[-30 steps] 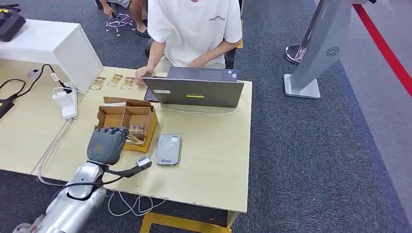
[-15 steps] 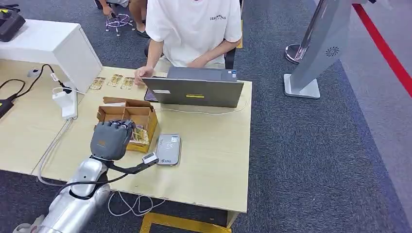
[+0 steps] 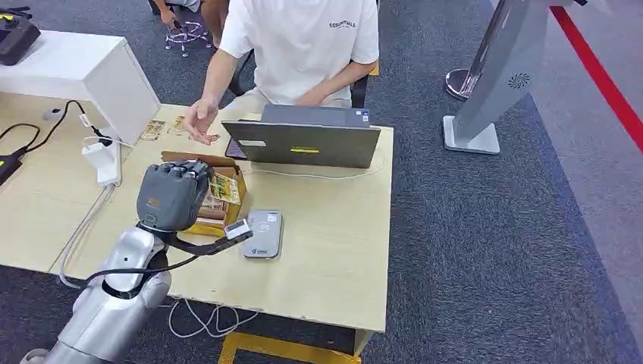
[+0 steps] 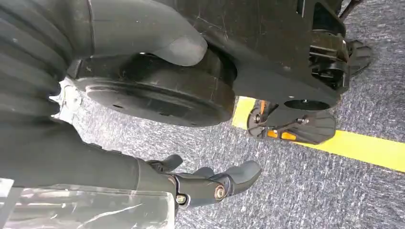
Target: Pass the card to the sensor for recognition and then transmit it.
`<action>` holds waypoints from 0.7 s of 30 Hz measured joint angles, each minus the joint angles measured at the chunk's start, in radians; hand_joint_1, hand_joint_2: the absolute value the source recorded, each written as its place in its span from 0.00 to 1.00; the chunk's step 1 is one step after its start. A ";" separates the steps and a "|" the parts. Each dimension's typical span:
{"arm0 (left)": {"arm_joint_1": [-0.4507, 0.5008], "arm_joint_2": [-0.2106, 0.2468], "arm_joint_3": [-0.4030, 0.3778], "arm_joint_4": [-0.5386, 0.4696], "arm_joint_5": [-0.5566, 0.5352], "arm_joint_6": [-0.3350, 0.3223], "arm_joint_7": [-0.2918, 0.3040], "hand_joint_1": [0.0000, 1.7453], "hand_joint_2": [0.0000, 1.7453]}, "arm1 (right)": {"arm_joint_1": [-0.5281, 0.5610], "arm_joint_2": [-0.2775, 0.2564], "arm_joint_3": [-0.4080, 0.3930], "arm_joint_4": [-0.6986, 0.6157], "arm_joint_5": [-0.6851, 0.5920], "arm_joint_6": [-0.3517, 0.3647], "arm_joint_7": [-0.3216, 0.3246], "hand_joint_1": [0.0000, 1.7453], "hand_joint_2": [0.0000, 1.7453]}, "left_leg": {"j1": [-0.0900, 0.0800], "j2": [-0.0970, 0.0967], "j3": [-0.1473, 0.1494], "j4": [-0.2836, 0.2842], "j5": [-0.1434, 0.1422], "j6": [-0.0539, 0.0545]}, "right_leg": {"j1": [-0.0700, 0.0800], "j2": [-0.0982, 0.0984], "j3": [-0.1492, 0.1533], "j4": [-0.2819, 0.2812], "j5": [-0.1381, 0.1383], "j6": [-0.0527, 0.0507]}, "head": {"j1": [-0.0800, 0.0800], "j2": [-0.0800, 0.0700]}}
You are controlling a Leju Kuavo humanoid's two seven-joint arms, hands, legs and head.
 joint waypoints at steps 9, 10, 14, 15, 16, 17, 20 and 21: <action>-0.012 0.009 -0.003 -0.018 -0.002 -0.002 0.002 1.00 1.00 | 0.000 0.000 0.008 0.000 0.000 0.000 0.000 0.00 1.00 | 0.000 0.000 0.000 0.000 0.000 0.000 | 0.000 0.000 0.000 0.000 0.000 0.000 | 0.000 0.000; -0.012 0.009 -0.003 -0.018 -0.002 -0.002 0.002 1.00 1.00 | 0.000 0.000 0.008 0.000 0.000 0.000 0.000 0.00 1.00 | 0.000 0.000 0.000 0.000 0.000 0.000 | 0.000 0.000 0.000 0.000 0.000 0.000 | 0.000 0.000; -0.019 0.010 -0.003 -0.018 -0.010 -0.007 0.013 1.00 1.00 | 0.000 0.000 0.010 0.000 0.002 0.000 0.000 0.00 1.00 | 0.000 0.000 0.000 0.000 0.000 0.000 | 0.000 0.000 -0.001 0.000 0.000 0.000 | 0.000 0.000; -0.027 0.011 -0.004 -0.018 -0.019 -0.011 0.021 1.00 1.00 | -0.001 0.000 0.013 0.000 0.006 0.000 0.000 0.00 1.00 | 0.000 0.000 0.000 0.000 0.000 0.000 | 0.000 0.000 -0.001 0.000 0.000 0.000 | 0.000 0.000; -0.042 0.014 -0.004 -0.016 -0.028 -0.013 0.030 1.00 1.00 | -0.001 0.000 0.016 0.000 0.008 0.000 0.000 0.00 1.00 | 0.000 0.000 0.000 0.000 0.000 0.000 | 0.000 0.000 -0.001 0.000 0.000 0.000 | 0.000 0.000; -0.074 0.020 -0.005 -0.001 -0.047 -0.014 0.044 1.00 1.00 | -0.001 0.000 0.019 0.000 0.011 0.000 0.001 0.00 1.00 | 0.001 0.000 0.000 0.000 0.001 0.000 | 0.000 0.000 -0.001 0.000 0.000 0.000 | 0.000 0.000; -0.252 0.047 -0.006 0.139 -0.111 -0.004 0.084 1.00 1.00 | -0.005 0.000 0.034 0.000 0.019 0.000 0.003 0.00 1.00 | 0.002 -0.001 -0.001 0.000 0.004 -0.001 | 0.001 -0.002 -0.001 0.000 0.003 -0.001 | 0.001 0.000; -0.323 0.057 -0.006 0.209 -0.127 0.002 0.084 1.00 1.00 | -0.006 0.000 0.040 0.000 0.020 0.000 0.003 0.00 1.00 | 0.002 -0.001 -0.001 0.000 0.004 -0.001 | 0.001 -0.001 0.000 0.001 0.003 -0.001 | 0.001 0.000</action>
